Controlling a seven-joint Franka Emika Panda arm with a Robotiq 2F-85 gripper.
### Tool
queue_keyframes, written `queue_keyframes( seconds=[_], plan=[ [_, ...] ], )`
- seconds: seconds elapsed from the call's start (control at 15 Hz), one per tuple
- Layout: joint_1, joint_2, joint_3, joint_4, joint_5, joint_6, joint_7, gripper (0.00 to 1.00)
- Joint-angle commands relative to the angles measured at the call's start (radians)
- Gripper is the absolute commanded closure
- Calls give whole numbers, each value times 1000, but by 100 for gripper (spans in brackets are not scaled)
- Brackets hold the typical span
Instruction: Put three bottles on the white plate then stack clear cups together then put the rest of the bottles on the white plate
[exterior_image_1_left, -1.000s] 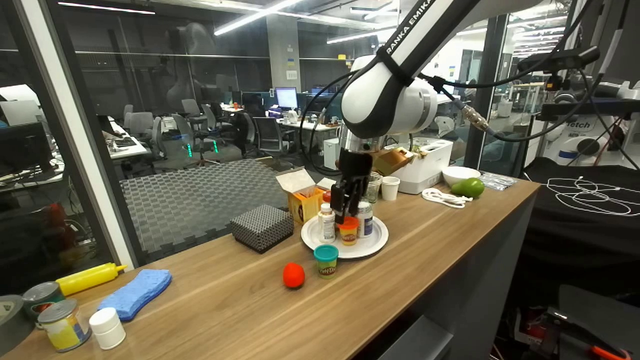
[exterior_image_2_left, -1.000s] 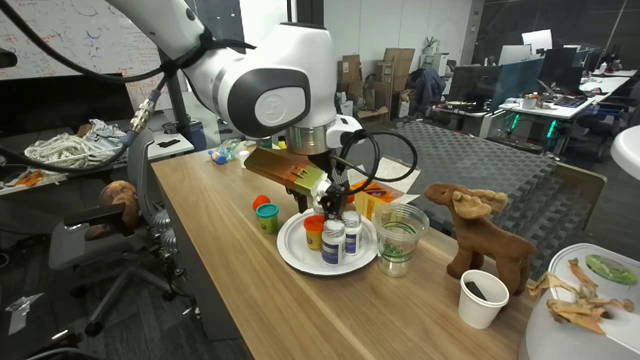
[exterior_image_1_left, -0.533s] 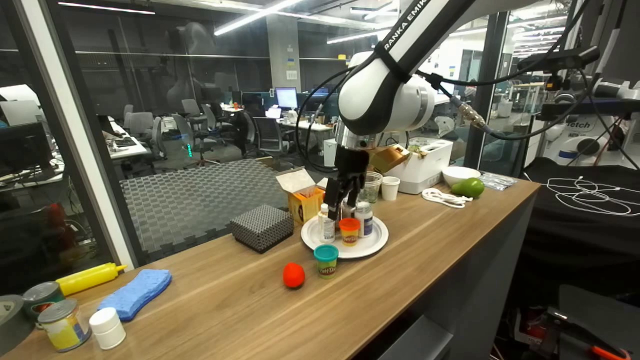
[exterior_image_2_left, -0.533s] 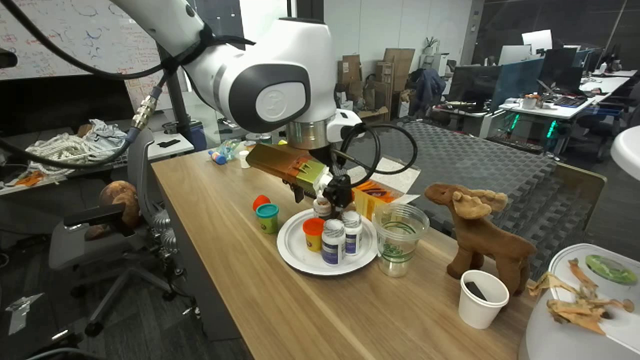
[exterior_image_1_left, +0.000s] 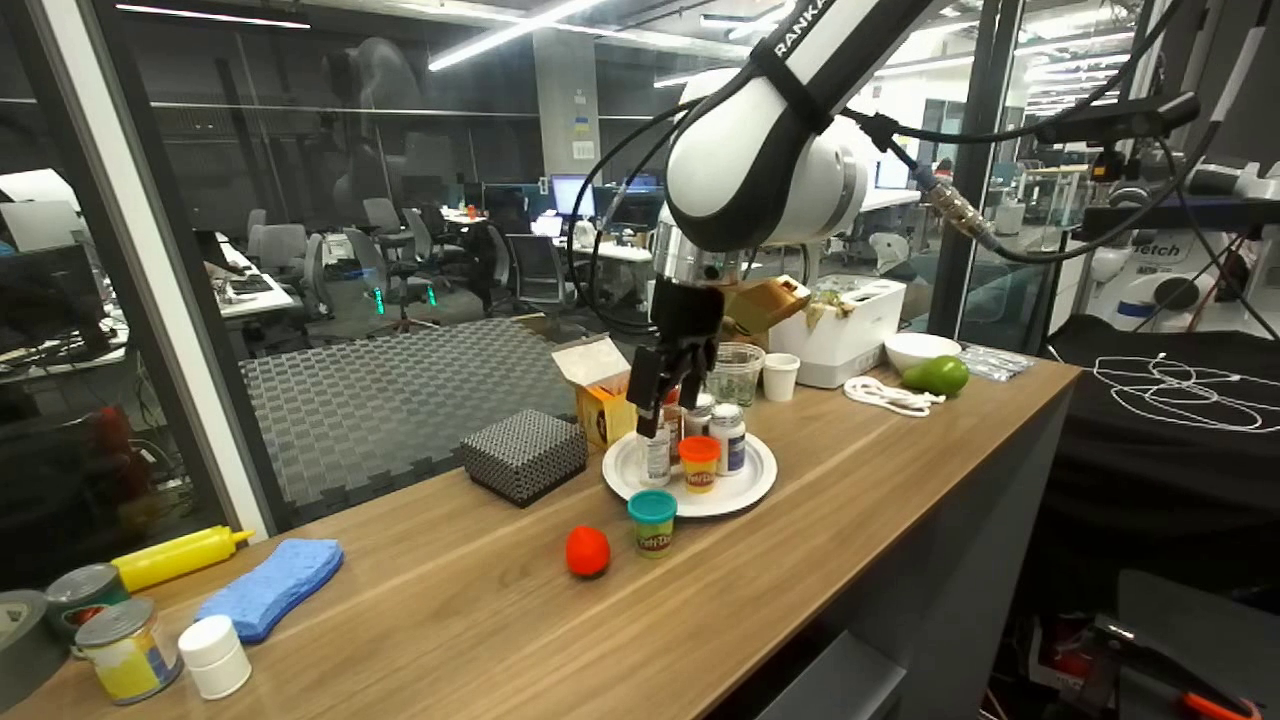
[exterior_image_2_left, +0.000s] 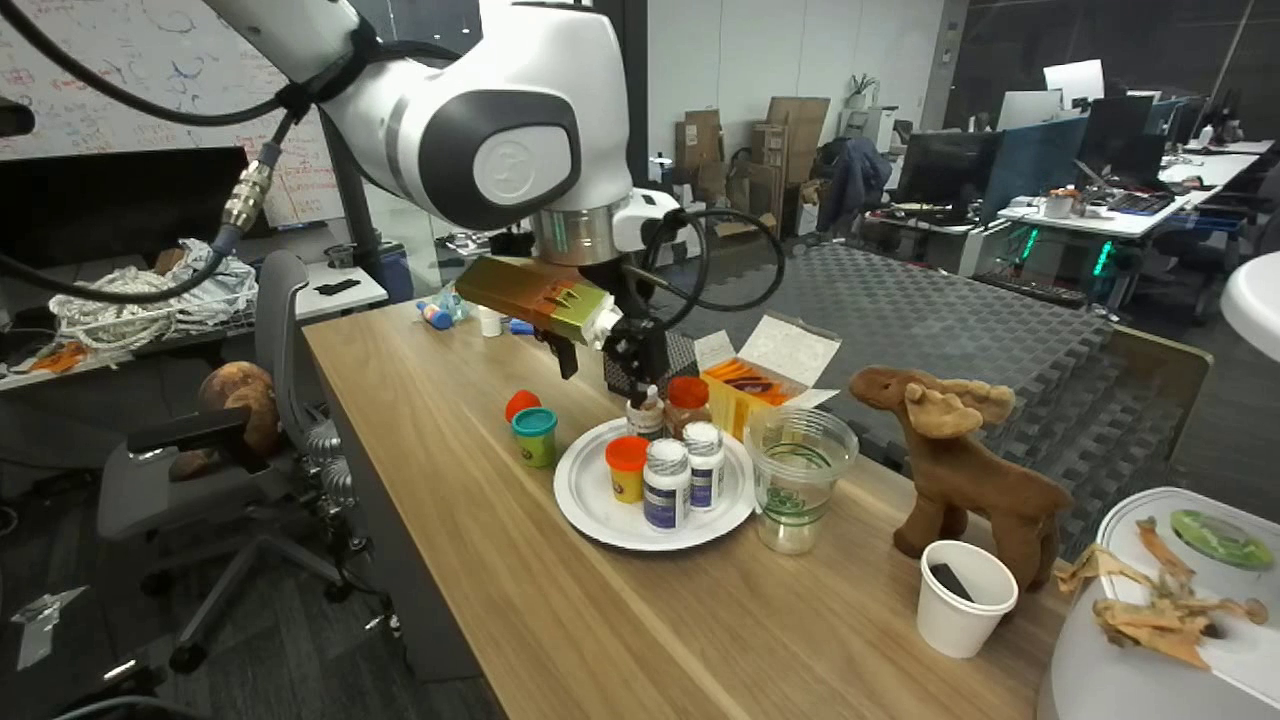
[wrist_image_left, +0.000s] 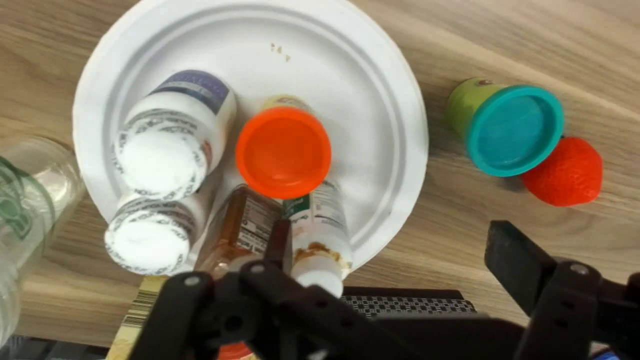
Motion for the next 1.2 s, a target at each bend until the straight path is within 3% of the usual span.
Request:
queue_keyframes(
  seconds=[0.0,0.33,0.73,0.87,1.13],
  plan=[
    [83,-145,-12,-120,-42,-51,200,0],
    [177,-233,-8,-228,-74,0,573,0],
    [193,-212,-44,-264,-218,48,910,0],
    [187,-187,-58,-256,-247,59,967,0],
    [171,-126,-47,-232,-129,76,912,0]
  ],
)
